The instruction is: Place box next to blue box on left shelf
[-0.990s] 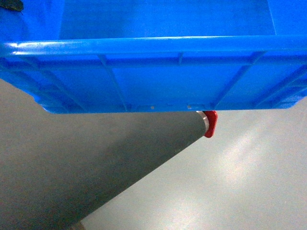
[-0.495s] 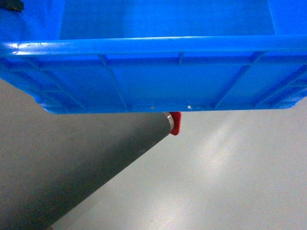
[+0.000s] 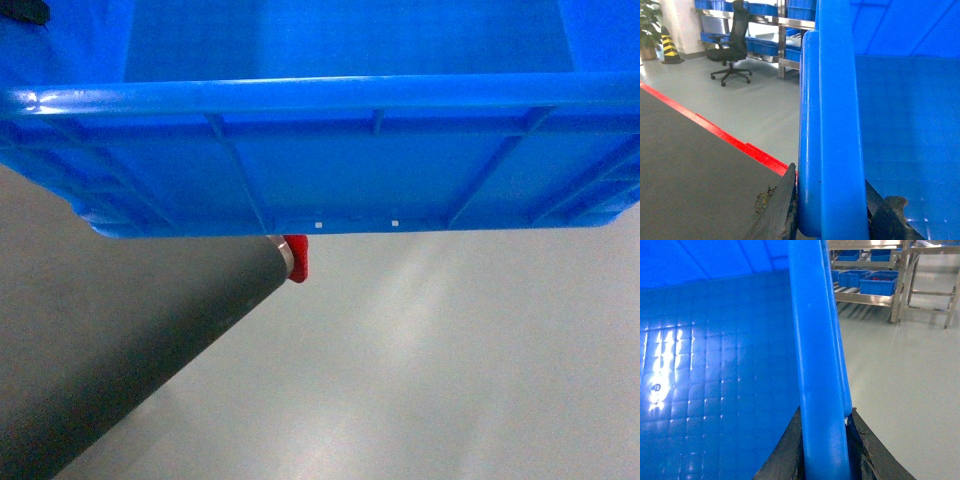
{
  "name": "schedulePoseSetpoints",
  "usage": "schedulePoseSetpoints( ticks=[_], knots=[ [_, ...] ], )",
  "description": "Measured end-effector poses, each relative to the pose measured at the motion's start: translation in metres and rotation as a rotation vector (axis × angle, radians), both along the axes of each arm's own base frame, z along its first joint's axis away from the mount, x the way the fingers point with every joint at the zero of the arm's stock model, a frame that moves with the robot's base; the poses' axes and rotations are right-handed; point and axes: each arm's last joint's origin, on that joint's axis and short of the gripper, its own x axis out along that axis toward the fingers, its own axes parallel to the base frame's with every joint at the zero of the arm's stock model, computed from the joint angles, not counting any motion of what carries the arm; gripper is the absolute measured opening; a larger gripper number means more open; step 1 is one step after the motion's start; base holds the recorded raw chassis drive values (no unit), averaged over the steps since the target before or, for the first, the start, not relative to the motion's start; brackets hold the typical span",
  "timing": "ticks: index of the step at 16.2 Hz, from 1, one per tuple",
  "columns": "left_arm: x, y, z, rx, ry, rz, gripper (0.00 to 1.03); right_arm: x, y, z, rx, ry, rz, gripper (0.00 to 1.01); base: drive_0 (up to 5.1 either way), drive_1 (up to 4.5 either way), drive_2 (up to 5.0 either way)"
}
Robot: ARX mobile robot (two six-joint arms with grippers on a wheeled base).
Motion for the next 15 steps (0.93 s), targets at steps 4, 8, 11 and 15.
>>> schedulePoseSetpoints(
  ticks=[4, 8, 11, 15],
  knots=[
    [0.0000, 0.0000, 0.0000, 0.000, 0.000, 0.000, 0.20, 0.0000, 0.0000, 0.0000, 0.000, 0.000, 0.000, 0.15, -1.5, -1.50, -1.5],
    [0.0000, 0.0000, 0.0000, 0.000, 0.000, 0.000, 0.20, 0.0000, 0.0000, 0.0000, 0.000, 0.000, 0.000, 0.15, -1.4, -1.44, -1.4],
    [0.0000, 0.0000, 0.0000, 0.000, 0.000, 0.000, 0.20, 0.0000, 0.0000, 0.0000, 0.000, 0.000, 0.000, 0.15, -1.6, -1.62, -1.6],
    [0.0000, 0.0000, 0.0000, 0.000, 0.000, 0.000, 0.20, 0.0000, 0.0000, 0.0000, 0.000, 0.000, 0.000, 0.15, -1.4, -1.41, -1.4]
  ],
)
